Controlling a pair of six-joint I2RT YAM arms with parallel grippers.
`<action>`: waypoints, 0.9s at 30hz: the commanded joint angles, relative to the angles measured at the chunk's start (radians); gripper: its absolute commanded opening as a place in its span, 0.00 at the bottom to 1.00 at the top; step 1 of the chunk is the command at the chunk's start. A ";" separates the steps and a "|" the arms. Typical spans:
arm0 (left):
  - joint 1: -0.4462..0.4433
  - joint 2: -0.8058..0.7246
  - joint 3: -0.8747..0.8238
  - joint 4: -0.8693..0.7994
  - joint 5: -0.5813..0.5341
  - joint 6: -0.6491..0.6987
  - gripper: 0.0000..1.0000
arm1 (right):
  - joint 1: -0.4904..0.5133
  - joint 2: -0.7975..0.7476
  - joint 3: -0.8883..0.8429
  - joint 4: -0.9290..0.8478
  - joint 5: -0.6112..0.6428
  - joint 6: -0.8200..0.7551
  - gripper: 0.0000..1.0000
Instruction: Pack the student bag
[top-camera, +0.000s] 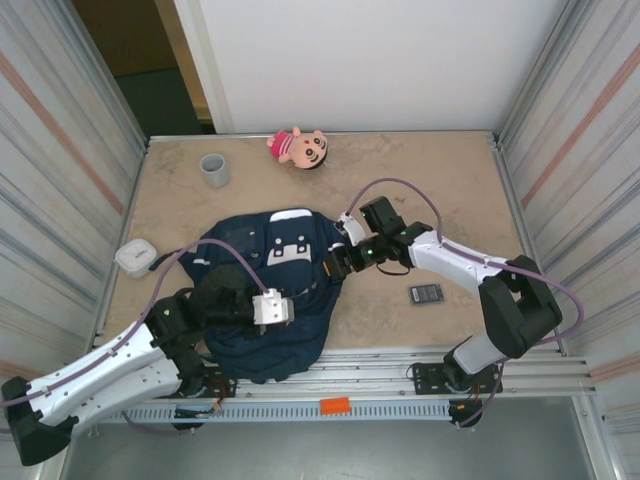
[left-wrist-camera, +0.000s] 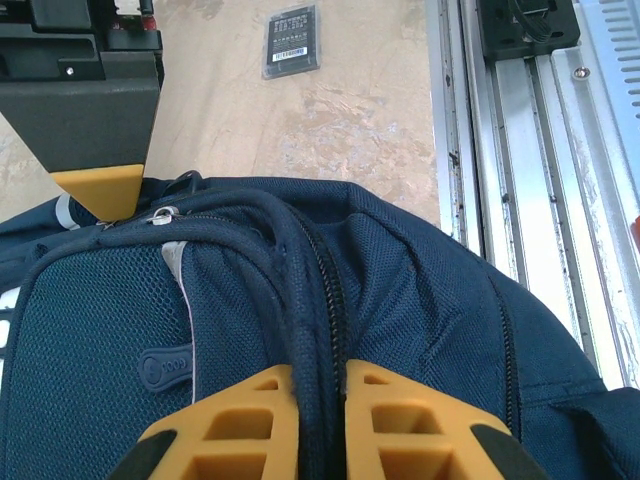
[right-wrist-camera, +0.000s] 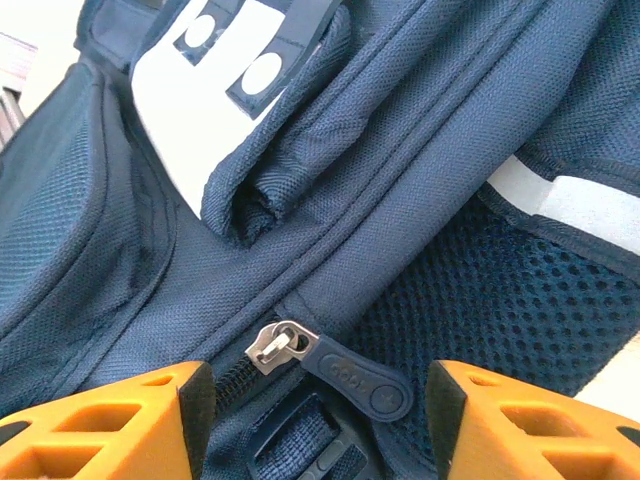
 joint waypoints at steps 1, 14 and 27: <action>-0.012 -0.027 0.010 0.105 0.045 0.021 0.01 | 0.004 0.038 0.044 -0.037 0.083 -0.019 0.57; -0.013 -0.041 0.013 0.102 0.064 0.016 0.01 | -0.017 0.109 0.058 0.004 0.338 0.079 0.53; -0.012 -0.025 0.060 0.033 -0.035 -0.097 0.64 | -0.041 -0.152 -0.070 0.092 0.177 0.096 0.52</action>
